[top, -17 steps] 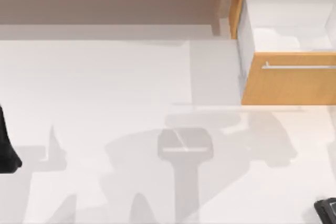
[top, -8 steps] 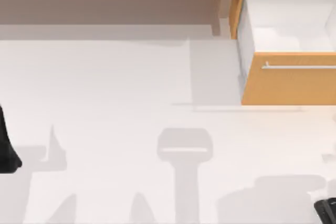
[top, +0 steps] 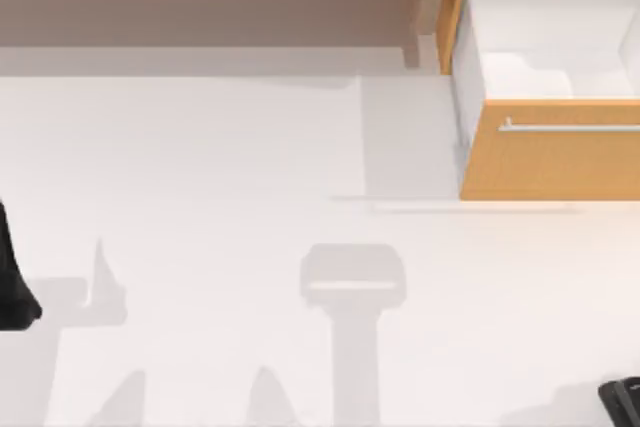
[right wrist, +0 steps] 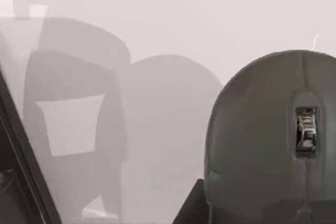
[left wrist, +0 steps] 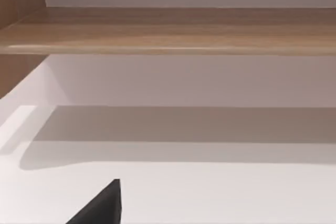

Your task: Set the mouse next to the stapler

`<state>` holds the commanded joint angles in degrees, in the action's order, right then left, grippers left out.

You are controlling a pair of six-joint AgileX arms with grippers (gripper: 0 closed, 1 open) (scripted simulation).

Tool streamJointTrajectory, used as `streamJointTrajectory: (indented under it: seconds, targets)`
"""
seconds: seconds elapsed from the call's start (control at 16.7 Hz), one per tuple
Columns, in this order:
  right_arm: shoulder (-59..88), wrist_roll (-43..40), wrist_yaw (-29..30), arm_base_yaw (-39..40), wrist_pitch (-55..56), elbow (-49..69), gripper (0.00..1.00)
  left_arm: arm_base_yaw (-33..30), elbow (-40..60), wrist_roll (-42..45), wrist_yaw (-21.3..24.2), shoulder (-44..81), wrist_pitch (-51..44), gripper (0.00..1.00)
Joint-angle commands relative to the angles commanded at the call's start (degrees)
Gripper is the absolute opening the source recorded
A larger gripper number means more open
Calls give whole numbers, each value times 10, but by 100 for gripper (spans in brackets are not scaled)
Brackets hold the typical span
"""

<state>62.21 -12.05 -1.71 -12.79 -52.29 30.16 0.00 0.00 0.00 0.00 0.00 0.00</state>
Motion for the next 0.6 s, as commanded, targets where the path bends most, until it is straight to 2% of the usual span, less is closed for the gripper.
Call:
streamJointTrajectory:
  seconds: [0.6]
  targets:
    - [0, 1, -1, 2, 3, 4, 0, 0, 0, 0, 0, 0, 0, 100]
